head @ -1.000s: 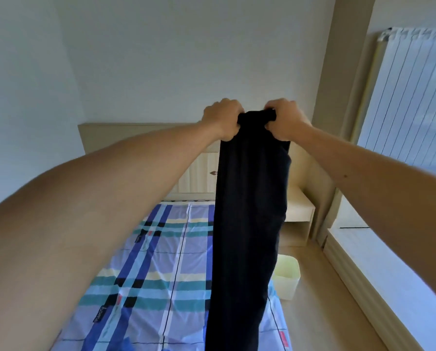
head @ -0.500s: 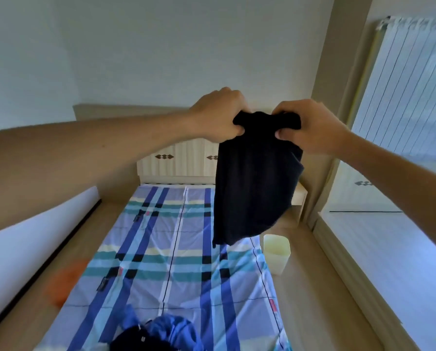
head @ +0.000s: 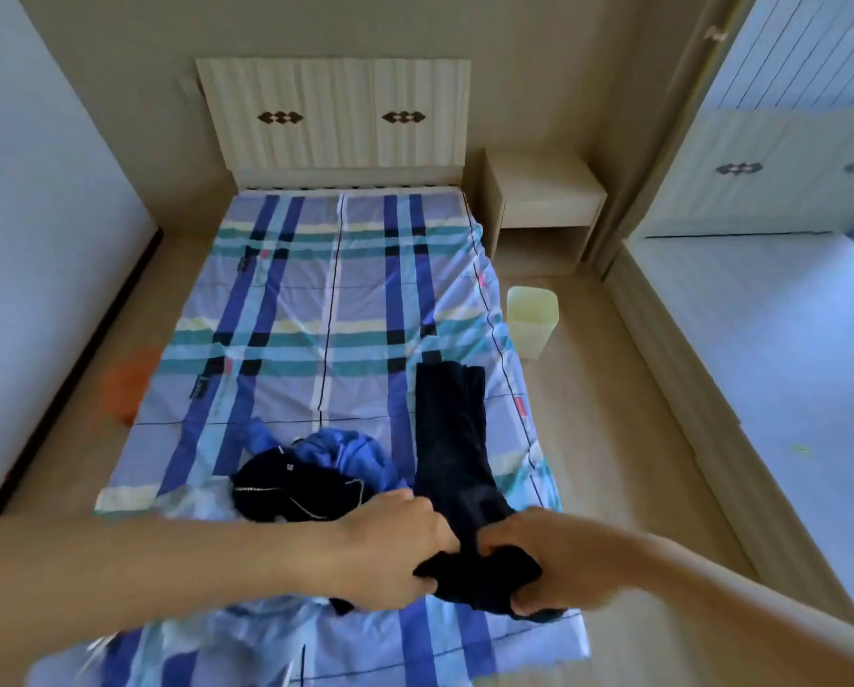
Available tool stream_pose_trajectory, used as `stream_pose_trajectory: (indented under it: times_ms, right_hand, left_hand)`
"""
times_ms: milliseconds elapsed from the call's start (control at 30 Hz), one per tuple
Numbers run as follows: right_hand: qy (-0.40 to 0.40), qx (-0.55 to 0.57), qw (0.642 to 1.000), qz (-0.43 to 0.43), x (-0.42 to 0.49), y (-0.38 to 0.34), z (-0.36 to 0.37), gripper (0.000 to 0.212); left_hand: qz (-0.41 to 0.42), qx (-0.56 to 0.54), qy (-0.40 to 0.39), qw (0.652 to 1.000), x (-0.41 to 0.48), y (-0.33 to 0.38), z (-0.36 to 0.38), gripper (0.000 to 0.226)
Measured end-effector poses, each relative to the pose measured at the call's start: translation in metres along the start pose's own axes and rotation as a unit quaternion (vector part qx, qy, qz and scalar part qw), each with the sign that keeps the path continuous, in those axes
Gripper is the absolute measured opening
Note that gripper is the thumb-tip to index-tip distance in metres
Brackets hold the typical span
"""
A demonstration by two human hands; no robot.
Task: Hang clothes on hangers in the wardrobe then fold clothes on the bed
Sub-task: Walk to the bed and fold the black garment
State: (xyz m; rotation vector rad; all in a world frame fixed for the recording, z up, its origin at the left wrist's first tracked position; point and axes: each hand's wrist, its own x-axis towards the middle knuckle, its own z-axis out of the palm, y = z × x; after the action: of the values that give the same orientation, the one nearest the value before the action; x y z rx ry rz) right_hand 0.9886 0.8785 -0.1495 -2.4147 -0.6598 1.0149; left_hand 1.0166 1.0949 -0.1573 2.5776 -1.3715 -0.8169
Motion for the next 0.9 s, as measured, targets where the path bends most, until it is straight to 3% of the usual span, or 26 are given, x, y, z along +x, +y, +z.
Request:
stream_pose_trajectory:
  times_ms: [100,233,333,467,567,667,733,800,900]
  right_hand:
    - [-0.074,0.035,0.997,0.003,0.02,0.025,0.035,0.027]
    - [-0.093,0.087,0.991,0.03,0.053,0.067,0.058,0.027]
    - [-0.056,0.116,0.989,0.073,0.099,0.121,0.061,0.028]
    - [0.028,0.146,0.981,0.122,0.172,0.199,0.044,0.024]
    - [0.096,0.144,0.973,0.152,0.243,0.262,0.02,0.024]
    - [0.195,0.128,0.957,0.171,0.315,0.323,-0.001,0.045]
    - [0.232,0.112,0.948,0.185,0.357,0.361,0.004,0.08]
    - [0.228,0.054,0.95,0.206,0.385,0.385,0.035,0.1]
    - [0.194,0.026,0.961,0.196,0.399,0.402,0.135,0.085]
  left_hand:
    - [0.008,-0.05,-0.066,0.997,0.017,-0.008,0.049,0.01]
    - [-0.014,-0.12,-0.086,0.989,0.05,-0.033,0.085,0.008]
    - [-0.053,-0.152,-0.074,0.984,0.103,-0.076,0.107,0.004]
    - [-0.107,-0.173,-0.012,0.979,0.187,-0.155,0.128,0.017]
    - [-0.139,-0.181,0.046,0.973,0.259,-0.218,0.137,0.012]
    - [-0.167,-0.147,0.133,0.966,0.327,-0.281,0.144,0.012]
    - [-0.23,-0.065,0.171,0.956,0.363,-0.318,0.163,0.041]
    - [-0.288,0.02,0.157,0.944,0.38,-0.337,0.2,0.057]
    - [-0.247,0.025,0.07,0.966,0.381,-0.327,0.295,0.056]
